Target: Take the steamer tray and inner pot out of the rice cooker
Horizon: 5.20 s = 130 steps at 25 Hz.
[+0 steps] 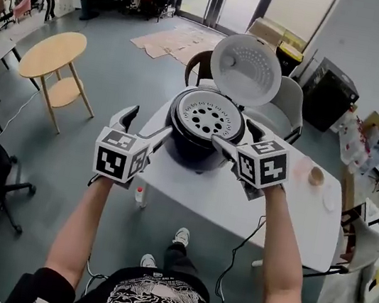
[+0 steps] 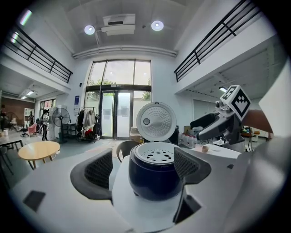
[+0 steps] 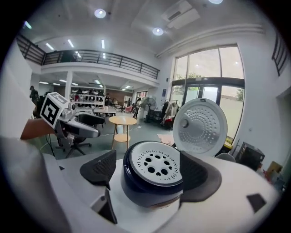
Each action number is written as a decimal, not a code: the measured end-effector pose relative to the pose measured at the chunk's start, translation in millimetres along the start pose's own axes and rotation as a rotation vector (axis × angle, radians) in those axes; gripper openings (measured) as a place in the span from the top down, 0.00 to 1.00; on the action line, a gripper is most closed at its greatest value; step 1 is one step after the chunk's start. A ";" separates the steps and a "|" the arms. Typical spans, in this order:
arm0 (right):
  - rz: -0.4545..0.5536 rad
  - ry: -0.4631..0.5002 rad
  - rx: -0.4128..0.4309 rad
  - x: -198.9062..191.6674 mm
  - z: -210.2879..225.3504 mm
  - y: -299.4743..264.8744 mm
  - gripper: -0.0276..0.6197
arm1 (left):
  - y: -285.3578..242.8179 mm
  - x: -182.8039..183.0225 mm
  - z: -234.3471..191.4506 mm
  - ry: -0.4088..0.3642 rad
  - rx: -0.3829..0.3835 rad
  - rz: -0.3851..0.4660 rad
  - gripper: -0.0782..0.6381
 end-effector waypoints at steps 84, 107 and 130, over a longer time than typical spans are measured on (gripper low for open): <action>-0.762 0.139 -0.090 -66.7 121.4 112.5 0.50 | -69.5 67.4 163.8 -0.111 -0.292 0.105 0.32; -0.841 -0.220 -0.242 -325.2 404.4 366.8 0.50 | -224.4 132.0 568.8 -0.229 -0.576 0.079 0.32; -0.936 -0.277 -0.102 -554.5 598.4 365.0 0.50 | -369.4 80.2 790.9 -0.237 -0.565 -0.161 0.32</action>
Point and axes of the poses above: the fingertips, and each gripper's own axes: y backward along the fingers, z to its right, x out of its top, the point moved 3 cm from there along y, backward along the fingers, and after that the axes turned 12 degrees about -y, right-handed, at the moved point
